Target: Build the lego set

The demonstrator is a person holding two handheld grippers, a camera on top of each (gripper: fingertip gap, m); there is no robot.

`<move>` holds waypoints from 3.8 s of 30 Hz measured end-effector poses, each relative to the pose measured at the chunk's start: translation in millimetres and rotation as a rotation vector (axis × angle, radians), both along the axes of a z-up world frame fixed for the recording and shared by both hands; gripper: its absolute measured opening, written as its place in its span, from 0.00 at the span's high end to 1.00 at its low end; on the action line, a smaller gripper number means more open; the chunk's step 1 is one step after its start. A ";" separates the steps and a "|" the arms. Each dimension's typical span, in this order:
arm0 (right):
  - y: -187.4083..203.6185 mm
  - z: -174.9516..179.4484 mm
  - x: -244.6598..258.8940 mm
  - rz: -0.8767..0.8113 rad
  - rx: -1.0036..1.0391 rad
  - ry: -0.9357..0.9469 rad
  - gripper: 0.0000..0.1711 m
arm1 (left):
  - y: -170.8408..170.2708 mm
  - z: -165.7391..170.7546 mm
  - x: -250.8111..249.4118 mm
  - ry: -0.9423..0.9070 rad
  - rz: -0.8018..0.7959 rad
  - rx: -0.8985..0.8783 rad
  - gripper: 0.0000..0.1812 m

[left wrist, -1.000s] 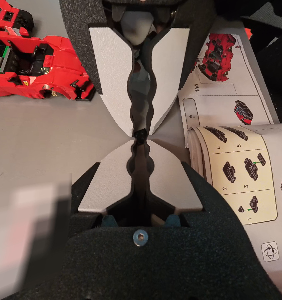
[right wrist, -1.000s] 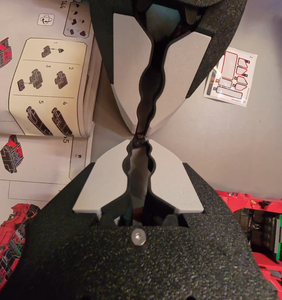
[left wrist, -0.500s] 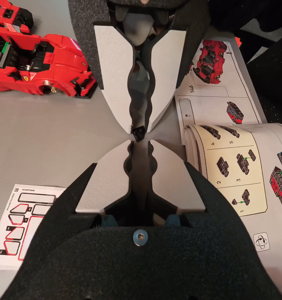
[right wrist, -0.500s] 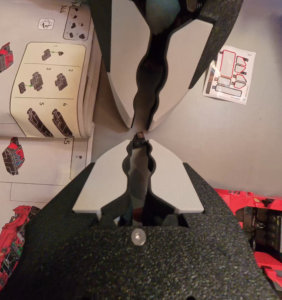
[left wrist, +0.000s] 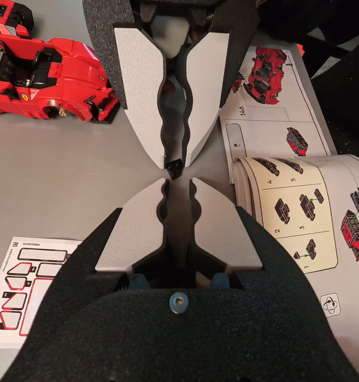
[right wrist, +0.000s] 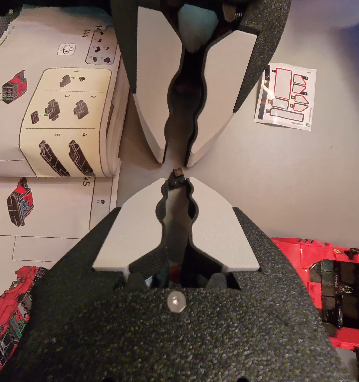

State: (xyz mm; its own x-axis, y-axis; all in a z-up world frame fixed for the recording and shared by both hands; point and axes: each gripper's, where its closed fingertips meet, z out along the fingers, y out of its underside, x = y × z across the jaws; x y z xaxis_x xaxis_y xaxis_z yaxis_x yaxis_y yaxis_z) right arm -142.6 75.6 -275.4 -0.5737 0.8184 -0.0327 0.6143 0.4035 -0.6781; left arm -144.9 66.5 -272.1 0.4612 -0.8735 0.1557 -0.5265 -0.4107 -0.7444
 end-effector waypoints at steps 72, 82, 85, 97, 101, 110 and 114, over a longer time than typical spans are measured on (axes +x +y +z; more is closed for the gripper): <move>-3.9 7.0 4.7 0.004 0.100 -0.126 0.80 | 0.3 -0.8 -0.1 0.005 0.005 0.000 0.94; 21.4 64.8 36.4 -0.113 0.164 -0.027 0.81 | -0.5 -0.7 0.4 0.002 -0.002 -0.004 0.94; 39.6 80.2 69.0 -0.204 0.184 -0.011 0.82 | -0.4 -0.7 0.3 0.002 -0.002 -0.004 0.94; 68.9 19.1 163.6 -0.209 0.261 -0.149 0.90 | -0.2 -0.9 0.4 0.001 0.000 -0.006 0.94; 68.6 7.8 146.2 -0.040 0.282 -0.173 0.90 | -0.3 -0.8 0.3 0.000 0.000 -0.008 0.94; 69.4 1.7 137.0 0.056 0.225 -0.188 0.91 | -1.1 -0.7 0.8 -0.001 -0.008 -0.007 0.93; 69.3 -2.2 135.4 0.036 0.183 -0.183 0.95 | -1.9 -0.5 1.1 -0.001 -0.014 -0.004 0.92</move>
State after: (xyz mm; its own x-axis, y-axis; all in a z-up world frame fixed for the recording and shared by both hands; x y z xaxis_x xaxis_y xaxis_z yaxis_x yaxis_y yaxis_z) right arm -7.1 145.0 -277.6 -0.6009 0.7993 0.0074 0.7032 0.5330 -0.4706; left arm -143.7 64.6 -272.5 0.4493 -0.8790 0.1596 -0.5316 -0.4066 -0.7431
